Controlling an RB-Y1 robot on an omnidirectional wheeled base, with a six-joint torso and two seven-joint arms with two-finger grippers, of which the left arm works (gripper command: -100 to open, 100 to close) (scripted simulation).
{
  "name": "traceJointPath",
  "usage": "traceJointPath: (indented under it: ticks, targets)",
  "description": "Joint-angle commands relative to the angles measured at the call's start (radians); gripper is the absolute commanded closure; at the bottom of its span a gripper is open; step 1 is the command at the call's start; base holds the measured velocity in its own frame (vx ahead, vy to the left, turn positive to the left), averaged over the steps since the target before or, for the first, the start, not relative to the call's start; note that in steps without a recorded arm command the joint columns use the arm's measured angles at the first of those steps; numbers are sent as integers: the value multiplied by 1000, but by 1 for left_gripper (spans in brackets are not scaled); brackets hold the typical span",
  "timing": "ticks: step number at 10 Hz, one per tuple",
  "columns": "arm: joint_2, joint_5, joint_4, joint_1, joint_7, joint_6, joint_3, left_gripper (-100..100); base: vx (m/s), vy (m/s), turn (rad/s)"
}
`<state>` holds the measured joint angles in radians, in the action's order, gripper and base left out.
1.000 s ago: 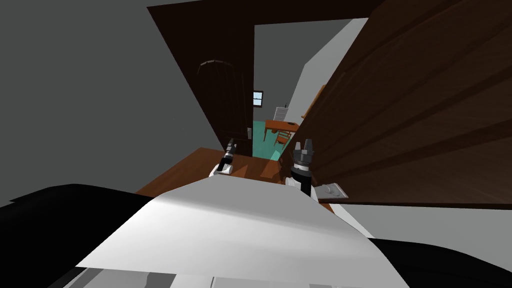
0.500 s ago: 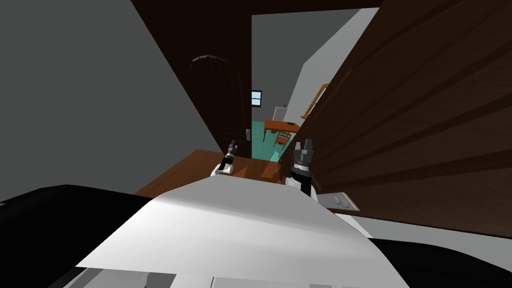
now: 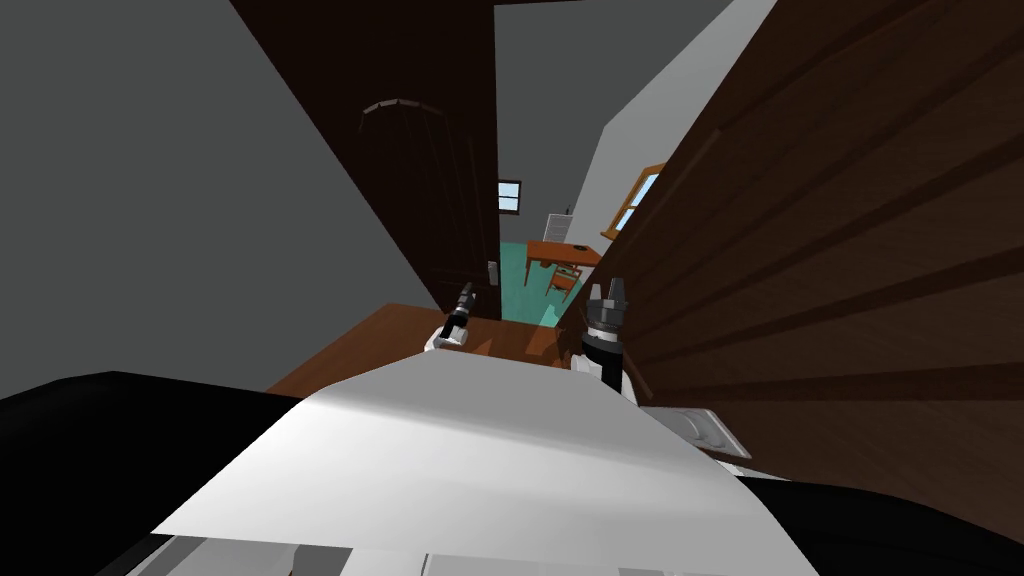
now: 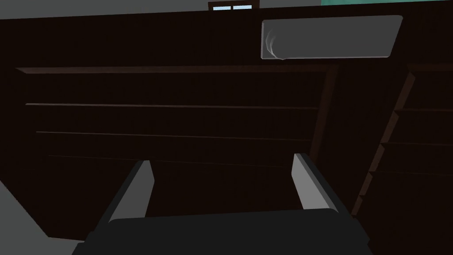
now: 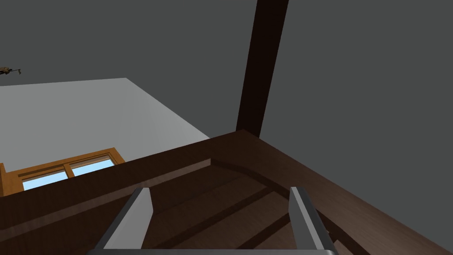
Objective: Pull the door open
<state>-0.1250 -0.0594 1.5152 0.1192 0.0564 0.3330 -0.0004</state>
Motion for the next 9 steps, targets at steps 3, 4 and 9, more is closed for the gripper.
traceJointPath:
  ticks: [3,4,9]
  targets:
    - [-3,-1,-62,-30,4,-10,3,-100,128,3,-34]
    - [-4,-1,-75,-36,5,-13,4,-100,82,8,-38]
    - [-7,-3,-184,-89,12,-34,9,-100,165,12,-40]
